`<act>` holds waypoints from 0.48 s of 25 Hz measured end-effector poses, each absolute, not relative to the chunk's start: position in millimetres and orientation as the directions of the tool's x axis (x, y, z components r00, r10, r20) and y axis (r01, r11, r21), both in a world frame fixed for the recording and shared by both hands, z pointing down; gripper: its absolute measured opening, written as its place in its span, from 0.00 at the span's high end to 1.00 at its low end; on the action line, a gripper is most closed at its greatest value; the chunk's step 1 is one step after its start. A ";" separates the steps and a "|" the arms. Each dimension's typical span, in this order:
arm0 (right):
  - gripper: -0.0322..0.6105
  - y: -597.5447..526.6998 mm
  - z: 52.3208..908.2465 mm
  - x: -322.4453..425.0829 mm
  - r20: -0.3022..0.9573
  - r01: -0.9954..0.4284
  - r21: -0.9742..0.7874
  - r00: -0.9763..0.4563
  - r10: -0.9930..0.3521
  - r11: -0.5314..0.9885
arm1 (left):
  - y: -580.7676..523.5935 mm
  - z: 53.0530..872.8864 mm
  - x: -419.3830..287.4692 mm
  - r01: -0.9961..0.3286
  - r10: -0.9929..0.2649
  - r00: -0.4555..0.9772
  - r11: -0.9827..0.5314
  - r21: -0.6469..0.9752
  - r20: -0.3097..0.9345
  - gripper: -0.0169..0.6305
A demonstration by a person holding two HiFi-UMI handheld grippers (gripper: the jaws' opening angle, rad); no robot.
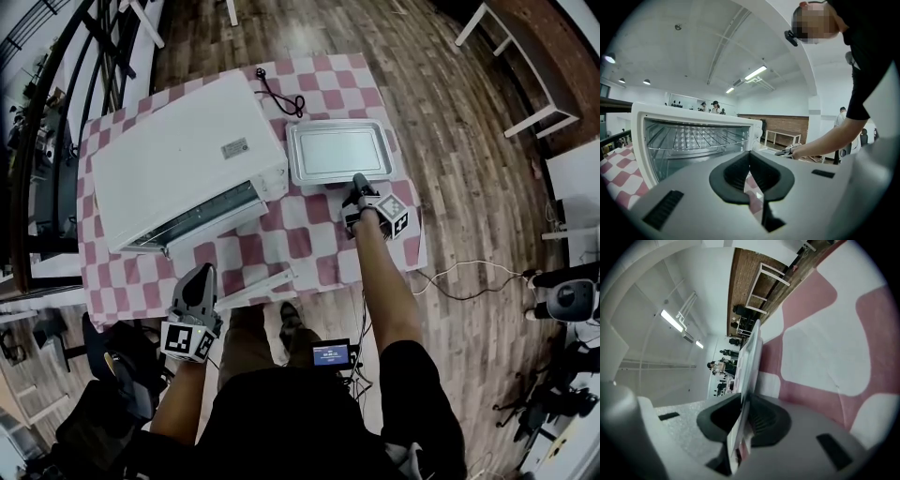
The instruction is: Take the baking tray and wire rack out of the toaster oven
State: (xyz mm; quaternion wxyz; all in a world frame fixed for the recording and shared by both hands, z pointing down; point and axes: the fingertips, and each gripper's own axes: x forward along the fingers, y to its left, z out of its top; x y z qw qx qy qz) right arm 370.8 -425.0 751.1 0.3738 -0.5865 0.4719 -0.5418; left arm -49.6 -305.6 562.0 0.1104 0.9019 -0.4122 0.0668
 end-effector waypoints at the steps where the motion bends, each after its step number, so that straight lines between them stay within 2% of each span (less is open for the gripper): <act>1: 0.86 -424.3 752.7 372.3 0.298 -0.162 -0.943 -0.031 -0.954 -0.289 | -304.9 562.4 -48.7 -0.757 -0.727 0.653 -0.637 0.146 0.213 0.98; 12: 0.85 -414.3 771.2 371.3 0.473 -0.224 -0.867 -0.085 -0.877 -0.446 | -294.5 560.5 -32.7 -0.729 -0.699 0.684 -0.669 0.147 0.209 0.98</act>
